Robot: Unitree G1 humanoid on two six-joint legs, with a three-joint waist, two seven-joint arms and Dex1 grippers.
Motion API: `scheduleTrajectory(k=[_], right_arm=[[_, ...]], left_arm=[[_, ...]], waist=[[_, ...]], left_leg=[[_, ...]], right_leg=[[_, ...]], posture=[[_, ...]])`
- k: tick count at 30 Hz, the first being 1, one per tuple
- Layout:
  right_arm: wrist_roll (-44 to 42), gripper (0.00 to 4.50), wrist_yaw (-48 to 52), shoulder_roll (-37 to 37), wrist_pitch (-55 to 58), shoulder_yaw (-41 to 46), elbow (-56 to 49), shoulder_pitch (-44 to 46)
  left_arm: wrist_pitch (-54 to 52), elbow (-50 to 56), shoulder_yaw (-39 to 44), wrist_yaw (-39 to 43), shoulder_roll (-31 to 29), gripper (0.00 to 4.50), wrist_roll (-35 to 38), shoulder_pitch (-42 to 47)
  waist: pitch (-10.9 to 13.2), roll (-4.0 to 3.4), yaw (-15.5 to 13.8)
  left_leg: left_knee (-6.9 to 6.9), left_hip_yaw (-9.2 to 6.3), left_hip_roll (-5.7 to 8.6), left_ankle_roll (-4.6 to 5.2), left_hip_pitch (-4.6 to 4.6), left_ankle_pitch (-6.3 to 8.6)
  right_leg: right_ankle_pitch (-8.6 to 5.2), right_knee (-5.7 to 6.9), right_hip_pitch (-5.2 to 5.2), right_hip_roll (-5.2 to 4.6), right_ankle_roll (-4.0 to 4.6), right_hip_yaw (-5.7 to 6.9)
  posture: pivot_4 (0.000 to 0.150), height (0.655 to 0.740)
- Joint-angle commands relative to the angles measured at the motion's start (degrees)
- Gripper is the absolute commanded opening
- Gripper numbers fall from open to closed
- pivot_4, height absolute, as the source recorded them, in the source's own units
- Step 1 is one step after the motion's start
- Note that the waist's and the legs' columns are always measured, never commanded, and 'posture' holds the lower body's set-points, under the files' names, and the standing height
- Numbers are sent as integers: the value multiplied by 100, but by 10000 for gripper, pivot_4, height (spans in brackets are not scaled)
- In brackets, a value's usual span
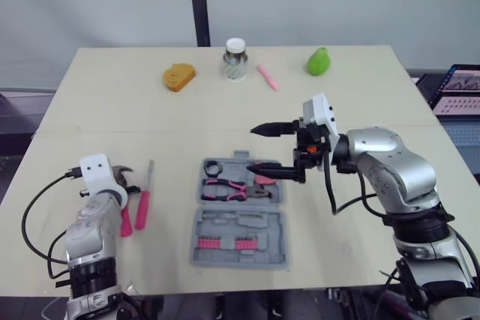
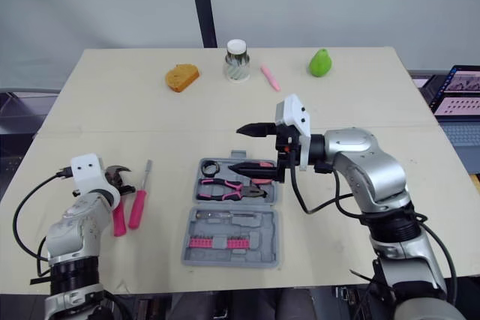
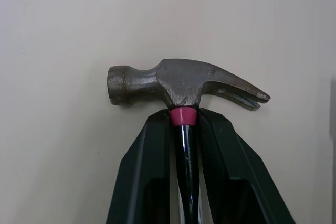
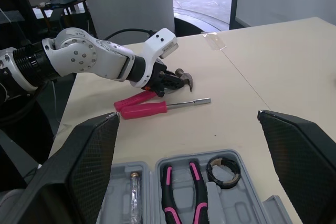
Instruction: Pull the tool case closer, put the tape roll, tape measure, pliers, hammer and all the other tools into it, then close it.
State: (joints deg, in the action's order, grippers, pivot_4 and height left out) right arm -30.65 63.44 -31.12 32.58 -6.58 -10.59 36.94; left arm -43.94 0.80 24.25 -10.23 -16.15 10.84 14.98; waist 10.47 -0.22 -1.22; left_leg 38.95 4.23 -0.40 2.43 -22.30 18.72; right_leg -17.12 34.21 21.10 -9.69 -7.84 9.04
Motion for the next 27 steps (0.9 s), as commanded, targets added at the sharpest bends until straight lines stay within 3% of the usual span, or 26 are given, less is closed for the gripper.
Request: scheduleTrajectory(k=[1, 4, 19, 23, 27], right_arm=[[-42, 45000, -28, 9, -59, 59, -112, 40], [-39, 45000, -32, 14, -59, 59, -101, 51], [-76, 45000, -12, 62, -58, 85, -56, 127], [-155, 45000, -5, 51, -1, 154, -56, 189], [-232, 45000, -38, 73, 18, 218, -99, 157]], left_arm=[[82, -146, 190, -92, -36, 6292, -67, -32], [130, -184, 216, -120, -17, 350, -54, -35], [33, 121, 280, 69, -187, 350, 60, -19], [-609, 839, 86, 773, -820, 350, 251, -94], [-1413, 1671, -462, 1907, -1963, 350, 597, -180]], waist=[[0, 0, 1], [0, 0, 5], [0, 0, 7], [15, 25, 42], [18, 29, 51]], left_leg=[[0, 0, 0, 0, 0, 0], [0, 5, -3, -1, 0, 0], [-1, 26, -14, -6, -1, -1], [-1, 30, -22, -10, -13, 0], [-2, 29, -24, -17, -18, 5]], right_leg=[[0, 0, 0, 0, 0, 0], [0, 1, 3, 2, 1, -2], [-2, 24, 27, 6, 6, -12], [-2, 27, 44, 14, 10, -11], [-5, 28, 49, 16, 18, -8]], posture=[[1500, 7400], [1500, 7400], [1500, 7400], [1500, 7400], [1500, 7400]])
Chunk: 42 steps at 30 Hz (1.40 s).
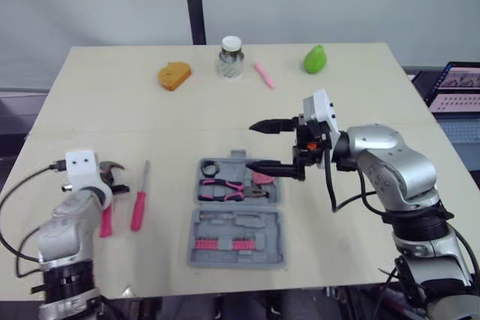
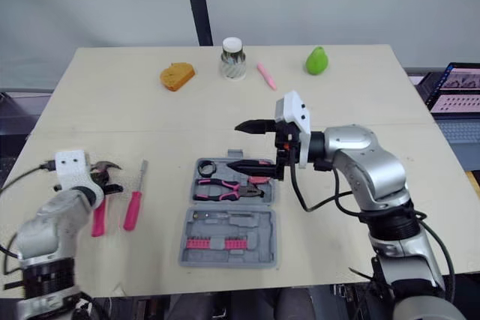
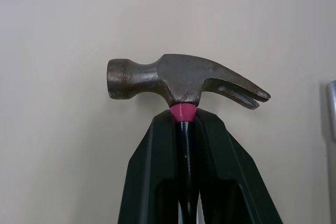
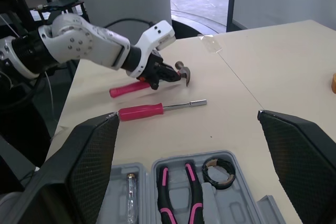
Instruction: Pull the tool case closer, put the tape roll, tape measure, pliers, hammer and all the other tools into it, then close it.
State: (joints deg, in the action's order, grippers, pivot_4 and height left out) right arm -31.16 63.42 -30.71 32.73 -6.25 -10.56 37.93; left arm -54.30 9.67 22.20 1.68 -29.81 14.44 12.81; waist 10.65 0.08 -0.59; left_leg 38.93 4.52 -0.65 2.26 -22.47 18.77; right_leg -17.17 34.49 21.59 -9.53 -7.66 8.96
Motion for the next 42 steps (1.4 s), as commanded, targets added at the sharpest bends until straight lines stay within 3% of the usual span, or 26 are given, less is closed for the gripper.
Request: scheduleTrajectory(k=[1, 7, 13, 22, 31, 42], right_arm=[[-205, 45000, -27, 10, 2, 202, -150, 6], [-223, 45000, 204, -432, -36, 238, -449, -482], [-174, 45000, 350, -964, -81, 303, -607, -854], [-126, 45000, 390, -1666, -75, 483, -1105, -1638], [-171, 45000, 299, -1874, -23, 602, -1366, -2046], [-152, 45000, 284, -1918, -30, 603, -1421, -2161]], left_arm=[[-540, 963, -434, 1036, -948, 350, 333, 61], [-737, 1497, -1589, 2753, -2451, 350, 777, 464], [-421, 1512, -3034, 3967, -2842, 350, 722, 1391], [-178, 1572, -4858, 5141, -2574, 350, 309, 2677], [-282, 1475, -5974, 5354, -2002, 350, -367, 3372], [-1328, 1696, -6292, 4971, -711, 350, -310, 3603]], waist=[[0, -1, -17], [9, -8, -57], [18, -17, -73], [32, -3, -92], [59, 15, -100], [67, 23, -107]], left_leg=[[-2, -1, 2, 0, 1, 1], [-17, 1, 4, -5, 1, 4], [-32, 16, -4, -5, 1, 3], [-33, 78, -1, -4, 3, 3], [15, 75, -9, 0, -2, 1], [20, 57, -17, 6, 4, -2]], right_leg=[[-1, 0, 0, -1, 1, -2], [-3, -17, 0, -1, 5, -2], [-3, -37, 2, 16, 5, -2], [-3, -44, 3, 28, 5, -5], [-2, -19, 2, 31, 4, -15], [-2, -5, 1, 26, 4, -28]], posture=[[1500, 7400], [1500, 7400], [1500, 7400], [1500, 7400], [1500, 7400], [1500, 7400]])
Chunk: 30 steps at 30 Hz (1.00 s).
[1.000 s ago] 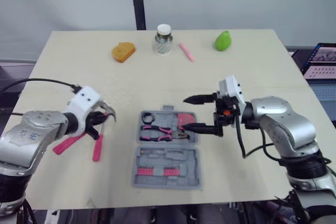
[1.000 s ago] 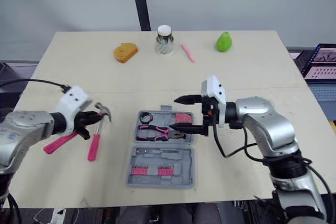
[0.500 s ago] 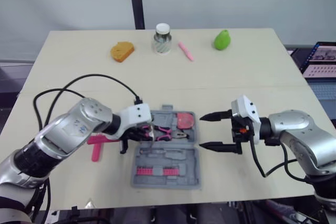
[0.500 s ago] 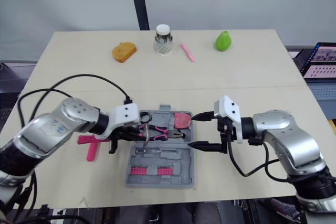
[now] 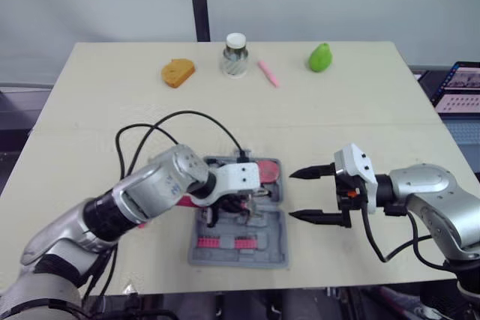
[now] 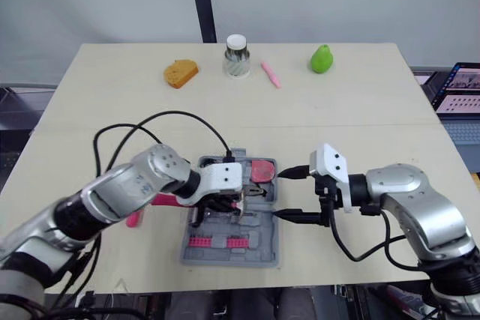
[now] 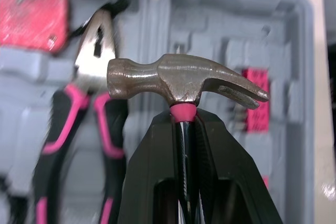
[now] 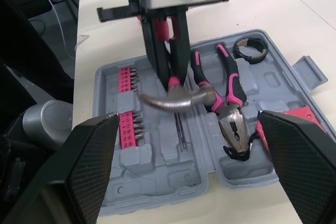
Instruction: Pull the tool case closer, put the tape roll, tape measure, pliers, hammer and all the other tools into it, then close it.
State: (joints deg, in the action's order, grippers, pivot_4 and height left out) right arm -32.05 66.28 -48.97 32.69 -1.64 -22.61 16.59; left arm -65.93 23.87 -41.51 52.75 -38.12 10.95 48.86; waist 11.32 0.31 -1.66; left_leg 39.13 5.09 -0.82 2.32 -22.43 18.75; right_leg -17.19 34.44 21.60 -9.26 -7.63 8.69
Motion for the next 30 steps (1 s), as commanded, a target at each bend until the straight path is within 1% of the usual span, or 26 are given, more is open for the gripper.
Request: scheduleTrajectory(k=[1, 10, 20, 30], right_arm=[[-54, 45000, 5, -108, -27, 148, -206, -37], [-44, 45000, 12, -328, -67, 259, -200, -244], [-67, 45000, -24, -431, -48, 349, -231, -344], [-113, 45000, 66, -596, -39, 495, -214, -447]], left_arm=[[-222, 305, 57, -189, 166, 350, 39, -42], [-467, 379, -187, -538, 381, 350, 13, -88], [-650, 334, -311, -840, 782, 350, 76, -112], [-595, 181, -427, -1028, 987, 350, 68, -149]], waist=[[0, 0, 0], [0, 0, -10], [0, 0, -23], [0, 0, -31]], left_leg=[[0, -4, 0, 0, 1, 0], [4, -8, 2, 6, 5, -3], [8, -8, 4, 8, 5, -4], [10, -8, 5, 9, 6, -5]], right_leg=[[0, 2, 0, 0, 0, -1], [0, 11, 0, -9, 0, -6], [0, 18, 0, -11, -1, -7], [1, 21, -1, -13, -1, -8]], posture=[[1500, 7400], [1500, 7400], [1500, 7400], [1500, 7400]])
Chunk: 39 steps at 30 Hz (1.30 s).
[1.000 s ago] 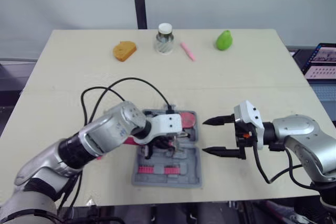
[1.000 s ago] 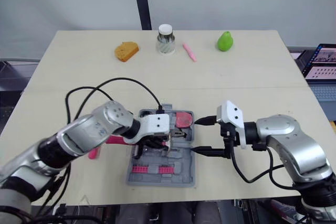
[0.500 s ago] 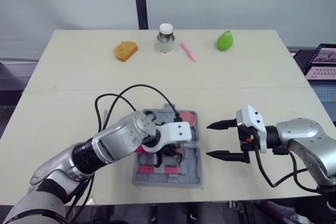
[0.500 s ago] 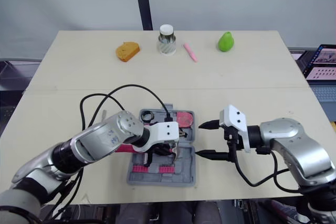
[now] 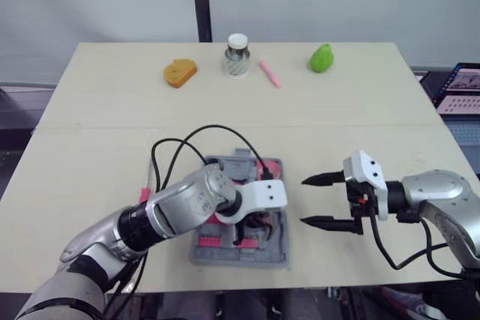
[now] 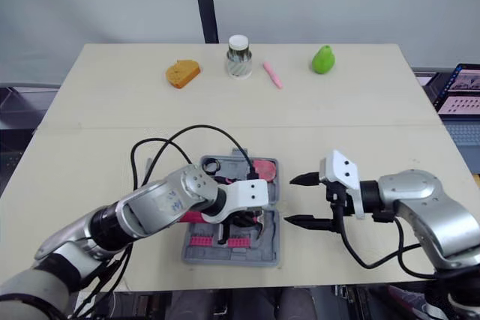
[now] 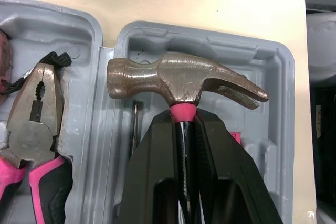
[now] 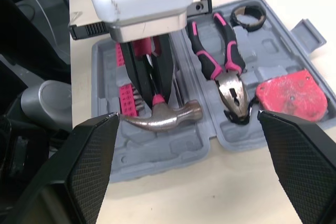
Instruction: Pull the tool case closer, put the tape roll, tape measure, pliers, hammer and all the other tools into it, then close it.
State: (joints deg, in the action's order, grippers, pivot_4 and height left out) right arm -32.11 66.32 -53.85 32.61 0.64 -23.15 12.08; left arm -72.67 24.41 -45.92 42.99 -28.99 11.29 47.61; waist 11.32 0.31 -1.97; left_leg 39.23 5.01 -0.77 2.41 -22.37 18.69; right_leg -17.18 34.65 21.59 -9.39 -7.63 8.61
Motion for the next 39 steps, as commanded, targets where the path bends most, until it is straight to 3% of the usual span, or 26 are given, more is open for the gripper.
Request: scheduleTrajectory(k=[1, 39], right_arm=[[-113, 45000, 67, -128, -25, 278, -156, 12], [-277, 45000, -89, -173, 122, 501, -353, -156]], left_arm=[[92, 108, -2, -66, 100, 350, 34, -31], [216, -132, -113, -322, 480, 350, 164, -256]], waist=[[0, 0, 0], [0, 0, -96]], left_leg=[[0, 0, 0, 0, 0, 0], [12, -1, 2, 1, 0, 0]], right_leg=[[0, 1, 0, 0, 0, 0], [0, 11, -1, -2, 0, -1]], posture=[[1500, 7400], [1500, 7400]])
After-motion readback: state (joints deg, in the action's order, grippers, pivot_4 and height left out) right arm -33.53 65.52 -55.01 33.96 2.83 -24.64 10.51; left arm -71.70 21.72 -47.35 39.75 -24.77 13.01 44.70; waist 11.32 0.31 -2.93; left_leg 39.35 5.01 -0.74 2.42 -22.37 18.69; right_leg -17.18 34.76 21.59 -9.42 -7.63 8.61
